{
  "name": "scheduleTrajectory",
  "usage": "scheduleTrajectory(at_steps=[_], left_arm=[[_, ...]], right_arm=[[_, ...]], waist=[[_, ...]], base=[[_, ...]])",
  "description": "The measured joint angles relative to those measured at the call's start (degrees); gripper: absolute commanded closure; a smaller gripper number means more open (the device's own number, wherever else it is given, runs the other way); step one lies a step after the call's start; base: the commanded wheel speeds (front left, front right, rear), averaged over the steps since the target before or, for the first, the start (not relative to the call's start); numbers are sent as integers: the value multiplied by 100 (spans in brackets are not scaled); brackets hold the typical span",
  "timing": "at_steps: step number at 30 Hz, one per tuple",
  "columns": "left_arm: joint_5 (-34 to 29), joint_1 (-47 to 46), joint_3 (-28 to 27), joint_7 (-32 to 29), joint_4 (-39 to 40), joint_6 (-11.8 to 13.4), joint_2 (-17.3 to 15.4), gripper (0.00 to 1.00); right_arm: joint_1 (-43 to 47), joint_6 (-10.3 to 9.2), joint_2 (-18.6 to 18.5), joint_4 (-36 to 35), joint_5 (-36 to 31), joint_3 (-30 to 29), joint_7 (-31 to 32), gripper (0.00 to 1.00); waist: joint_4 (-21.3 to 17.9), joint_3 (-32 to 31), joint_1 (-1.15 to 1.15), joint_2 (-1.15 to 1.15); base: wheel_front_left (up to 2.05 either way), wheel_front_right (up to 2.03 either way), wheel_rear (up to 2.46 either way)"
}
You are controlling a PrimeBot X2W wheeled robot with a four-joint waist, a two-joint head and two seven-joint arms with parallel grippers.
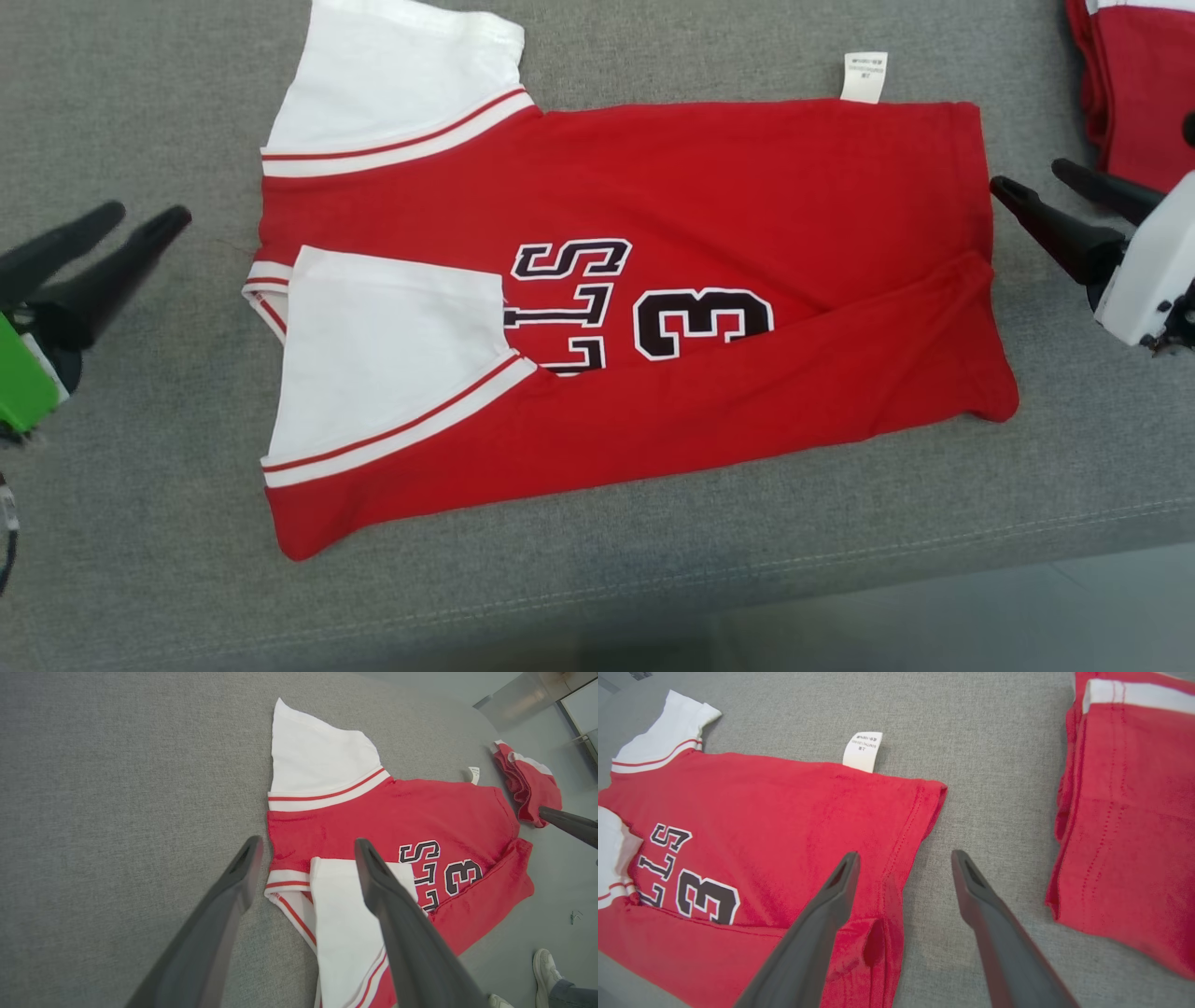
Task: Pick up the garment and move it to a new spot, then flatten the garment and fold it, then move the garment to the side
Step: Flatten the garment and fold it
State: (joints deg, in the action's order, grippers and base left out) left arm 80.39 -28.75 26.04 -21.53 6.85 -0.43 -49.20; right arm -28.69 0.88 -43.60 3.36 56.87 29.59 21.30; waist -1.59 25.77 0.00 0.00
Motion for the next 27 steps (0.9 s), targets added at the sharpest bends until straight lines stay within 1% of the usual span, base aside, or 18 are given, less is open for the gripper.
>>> scheduleTrajectory(at_steps=[4, 9, 16, 20, 25, 26, 27], left_arm=[[-53, -536, -9, -246, -56, 81, -60, 0], [-168, -1108, -30, -435, -141, 186, -51, 0], [-298, -1569, 65, -563, -510, 196, 203, 0], [-312, -1716, 149, -666, -751, 196, 285, 0], [-358, -1983, 198, -668, -1033, 149, 441, 0], [-363, -2022, 211, -671, -1074, 145, 471, 0], [-372, -2060, 224, -677, -1118, 142, 502, 0]], right_arm=[[-515, -48, 151, 63, -101, 85, 202, 0], [-1078, -98, 345, 169, -211, 177, 401, 0], [-1543, -92, 573, 495, -420, 328, 501, 0], [-1721, -76, 635, 595, -475, 374, 504, 0], [-1938, 29, 762, 737, -560, 433, 503, 0], [-1973, 52, 786, 764, -560, 441, 503, 1], [-2004, 63, 811, 795, -559, 448, 503, 12]], waist=[[-12, 287, 0, 0], [-70, 667, 0, 0], [-232, 1129, 0, 0], [-364, 1287, 0, 0], [-484, 1421, 0, 0], [-500, 1434, 0, 0], [-513, 1443, 0, 0]], base=[[0, 0, 0], [0, 0, 0], [0, 0, 0], [0, 0, 0], [0, 0, 0], [0, 0, 0], [0, 0, 0]])
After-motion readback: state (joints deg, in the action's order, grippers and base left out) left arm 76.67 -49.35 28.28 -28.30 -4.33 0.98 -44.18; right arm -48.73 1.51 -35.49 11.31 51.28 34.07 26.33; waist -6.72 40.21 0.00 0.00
